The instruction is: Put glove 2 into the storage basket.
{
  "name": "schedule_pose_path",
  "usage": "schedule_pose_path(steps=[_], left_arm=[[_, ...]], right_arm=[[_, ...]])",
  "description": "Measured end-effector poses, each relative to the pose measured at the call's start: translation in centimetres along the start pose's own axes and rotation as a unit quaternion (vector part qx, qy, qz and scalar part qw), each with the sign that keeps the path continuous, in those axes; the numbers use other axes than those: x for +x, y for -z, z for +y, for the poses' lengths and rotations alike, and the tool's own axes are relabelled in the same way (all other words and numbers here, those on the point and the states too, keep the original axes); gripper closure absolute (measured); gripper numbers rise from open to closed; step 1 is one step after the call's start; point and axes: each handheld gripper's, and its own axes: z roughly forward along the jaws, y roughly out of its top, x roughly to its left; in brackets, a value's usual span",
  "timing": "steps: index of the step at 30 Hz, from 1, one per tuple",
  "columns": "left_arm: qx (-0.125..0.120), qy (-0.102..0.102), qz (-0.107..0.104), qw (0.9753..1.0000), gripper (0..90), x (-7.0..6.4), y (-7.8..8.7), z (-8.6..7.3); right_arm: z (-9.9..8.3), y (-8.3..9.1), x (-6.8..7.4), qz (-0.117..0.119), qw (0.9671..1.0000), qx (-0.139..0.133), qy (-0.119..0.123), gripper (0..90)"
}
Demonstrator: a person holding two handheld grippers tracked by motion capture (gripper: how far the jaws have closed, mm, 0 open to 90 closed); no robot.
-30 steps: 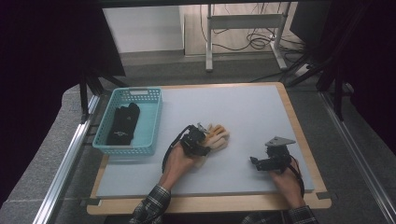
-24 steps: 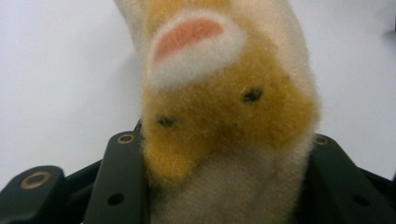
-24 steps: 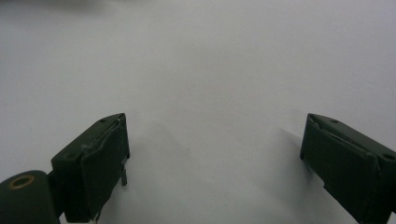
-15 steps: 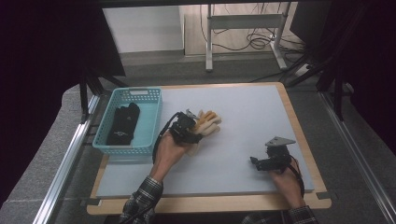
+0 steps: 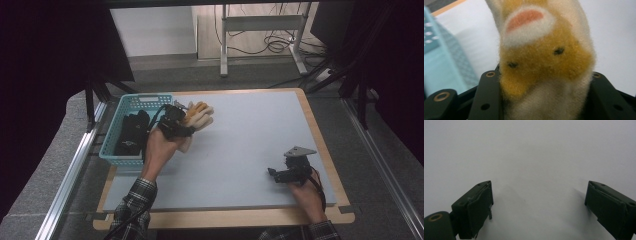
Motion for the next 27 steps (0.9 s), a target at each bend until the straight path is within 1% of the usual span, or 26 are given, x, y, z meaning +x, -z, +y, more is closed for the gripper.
schedule_pose_path(steps=[2, 3, 4, 5, 6, 7, 8, 9, 10, 11, 14, 15, 16, 17, 18, 19, 20, 22, 23, 24, 25, 26, 27], left_arm=[[-0.003, 0.009, 0.005, 0.9999, 53.0, 0.8, 0.4, -0.2], [-0.004, 0.019, 0.011, 0.9998, 52.9, 1.6, 0.7, -0.4], [-0.004, 0.023, 0.014, 0.9996, 52.9, 2.1, 0.9, -0.6], [-0.004, 0.023, 0.014, 0.9996, 52.9, 2.1, 0.9, -0.6], [-0.004, 0.032, 0.022, 0.9992, 52.8, 2.9, 1.3, -0.9], [-0.004, 0.039, 0.025, 0.9989, 52.8, 3.3, 1.4, -1.0], [-0.004, 0.042, 0.028, 0.9987, 52.8, 3.7, 1.6, -1.2], [-0.004, 0.042, 0.028, 0.9987, 52.8, 3.7, 1.6, -1.2], [-0.004, 0.052, 0.036, 0.998, 52.7, 4.5, 1.9, -1.5], [-0.002, 0.055, 0.04, 0.9977, 52.7, 5.0, 2.1, -1.6], [-0.005, 0.072, 0.049, 0.9962, 52.7, 6.2, 2.4, -2.1], [-0.005, 0.072, 0.049, 0.9962, 52.6, 6.2, 2.4, -2.1], [-0.004, 0.081, 0.054, 0.9953, 52.7, 7.0, 2.7, -2.4], [-0.004, 0.081, 0.054, 0.9953, 52.6, 7.0, 2.7, -2.4], [-0.005, 0.085, 0.058, 0.9947, 52.6, 7.4, 2.8, -2.6], [-0.004, 0.094, 0.063, 0.9935, 52.6, 8.0, 2.9, -2.9], [-0.004, 0.094, 0.063, 0.9935, 52.6, 8.0, 2.9, -2.9], [-0.004, 0.101, 0.067, 0.9926, 52.6, 8.7, 3.0, -3.2], [-0.003, 0.11, 0.072, 0.9913, 52.6, 9.3, 3.0, -3.6], [-0.003, 0.11, 0.072, 0.9913, 52.5, 9.3, 3.0, -3.6], [-0.003, 0.114, 0.073, 0.9907, 52.5, 9.5, 3.0, -3.7], [-0.003, 0.122, 0.077, 0.9896, 52.5, 10.0, 2.9, -4.1], [-0.003, 0.122, 0.077, 0.9896, 52.5, 10.0, 2.9, -4.1]], right_arm=[[0.0, 0.0, 0.0, 0.0, 1.0, 0.0, 0.0, 7.7], [0.0, 0.0, 0.0, 0.0, 1.0, 0.0, 0.0, 7.8], [0.0, 0.0, 0.0, 0.0, 1.0, 0.0, 0.0, 7.7], [0.0, 0.0, 0.0, 0.0, 1.0, 0.0, 0.0, 7.7], [0.0, 0.0, 0.0, 0.0, 1.0, 0.0, 0.0, 7.7], [0.0, 0.0, 0.0, 0.0, 1.0, 0.0, 0.0, 7.7], [0.0, 0.0, 0.0, 0.0, 1.0, 0.0, 0.0, 7.7], [0.0, 0.0, 0.0, 0.0, 1.0, 0.0, 0.0, 7.7], [0.0, 0.0, 0.0, 0.0, 1.0, 0.0, 0.0, 7.7], [0.0, 0.0, 0.0, 0.0, 1.0, 0.0, 0.0, 7.7], [0.0, 0.0, 0.0, 0.0, 1.0, 0.0, 0.0, 7.7], [0.0, 0.0, 0.0, 0.0, 1.0, 0.0, 0.0, 7.7], [0.0, 0.0, 0.0, 0.0, 1.0, 0.0, 0.0, 7.7], [0.0, 0.0, 0.0, 0.0, 1.0, 0.0, 0.0, 7.7], [0.0, 0.0, 0.0, 0.0, 1.0, 0.0, 0.0, 7.7], [0.0, 0.0, 0.0, 0.0, 1.0, 0.0, 0.0, 7.7], [0.0, 0.0, 0.0, 0.0, 1.0, 0.0, 0.0, 7.7], [0.0, 0.0, 0.0, 0.0, 1.0, 0.0, 0.0, 7.7], [0.0, 0.0, 0.0, 0.0, 1.0, 0.0, 0.0, 7.7], [0.0, 0.0, 0.0, 0.0, 1.0, 0.0, 0.0, 7.7], [0.0, 0.0, 0.0, 0.0, 1.0, 0.0, 0.0, 7.7], [0.0, 0.0, 0.0, 0.0, 1.0, 0.0, 0.0, 7.8], [0.0, 0.0, 0.0, 0.0, 1.0, 0.0, 0.0, 7.8]])
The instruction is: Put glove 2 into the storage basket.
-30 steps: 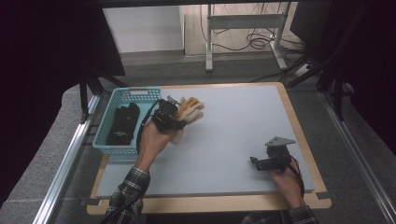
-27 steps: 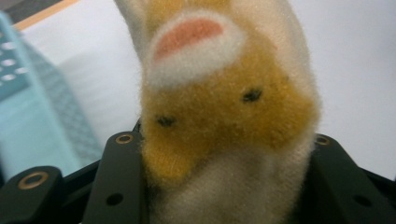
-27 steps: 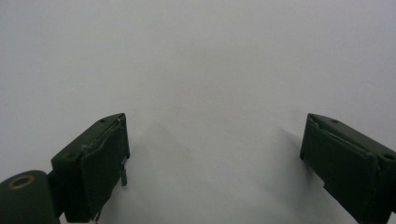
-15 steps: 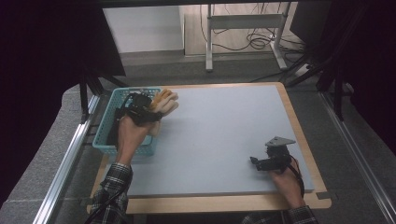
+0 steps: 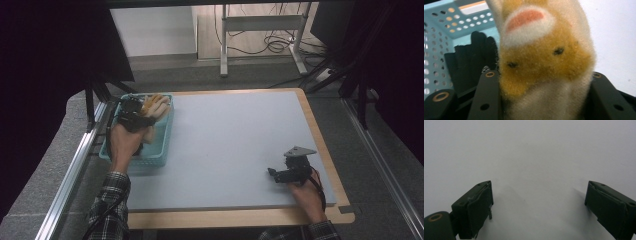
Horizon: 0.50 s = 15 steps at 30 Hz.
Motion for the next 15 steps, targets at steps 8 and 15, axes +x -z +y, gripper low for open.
schedule_pose_path(steps=[8, 15], left_arm=[[0.002, 0.016, 0.01, 0.9998, 52.4, 1.5, -0.5, -0.6], [0.01, 0.023, 0.015, 0.9996, 52.3, 1.9, -1.7, -1.0]], right_arm=[[0.0, 0.0, 0.0, 0.0, 1.0, 0.0, 0.0, 7.7], [0.0, 0.0, 0.0, 0.0, 1.0, 0.0, 0.0, 7.7]])
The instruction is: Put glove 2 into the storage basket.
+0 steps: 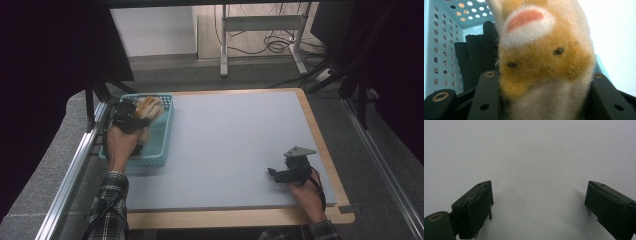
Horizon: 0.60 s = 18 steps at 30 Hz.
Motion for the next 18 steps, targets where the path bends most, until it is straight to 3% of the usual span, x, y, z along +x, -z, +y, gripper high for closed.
schedule_pose_path(steps=[11, 18], left_arm=[[0.014, -0.003, 0.0, 0.9999, 51.3, -0.3, -2.5, -0.2], [0.035, -0.01, 0.005, 0.9993, 51.1, -1.0, -4.6, -0.3]], right_arm=[[0.0, 0.0, 0.0, 0.0, 1.0, 0.0, 0.0, 7.8], [0.0, 0.0, 0.0, 0.0, 1.0, 0.0, 0.0, 7.7]])
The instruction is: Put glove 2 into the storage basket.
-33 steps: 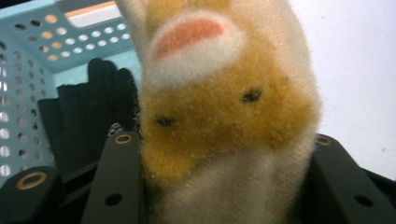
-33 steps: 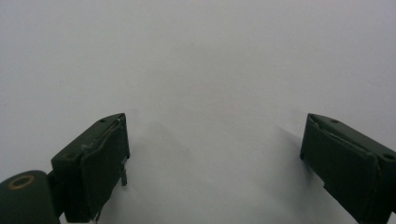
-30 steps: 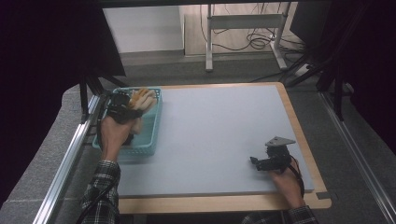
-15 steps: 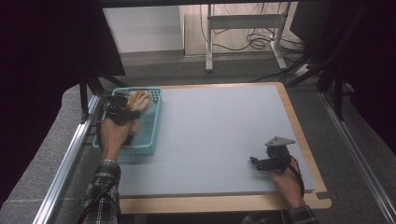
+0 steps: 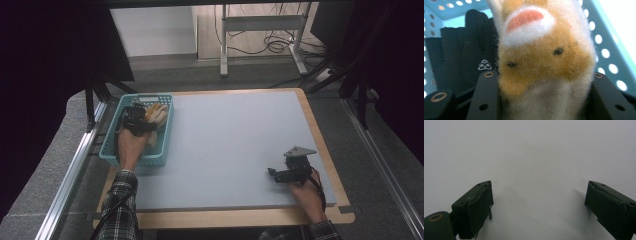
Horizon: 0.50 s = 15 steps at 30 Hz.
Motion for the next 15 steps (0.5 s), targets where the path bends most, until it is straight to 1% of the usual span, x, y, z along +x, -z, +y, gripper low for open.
schedule_pose_path(steps=[1, 2, 4, 11, 12, 15], left_arm=[[0.0, 0.0, 0.0, 1.0, 51.0, 0.0, 0.0, 0.0], [0.013, -0.007, 0.001, 0.9999, 50.9, -0.4, -0.7, 0.2], [0.016, -0.01, 0.001, 0.9998, 50.6, -0.6, -1.0, 0.2], [0.048, -0.024, 0.002, 0.9986, 48.1, -1.1, -2.5, 0.6], [0.056, -0.025, -0.001, 0.9982, 46.7, -1.1, -2.7, 0.6], [0.074, -0.031, -0.003, 0.9968, 38.3, -1.2, -3.1, 0.7]], right_arm=[[0.0, 0.0, 0.0, 0.0, 1.0, 0.0, 0.0, 7.7], [0.0, 0.0, 0.0, 0.0, 1.0, 0.0, 0.0, 7.8], [0.0, 0.0, 0.0, 0.0, 1.0, 0.0, 0.0, 7.7], [0.0, 0.0, 0.0, 0.0, 1.0, 0.0, 0.0, 7.7], [0.0, 0.0, 0.0, 0.0, 1.0, 0.0, 0.0, 7.7], [0.0, 0.0, 0.0, 0.0, 1.0, 0.0, 0.0, 7.7]])
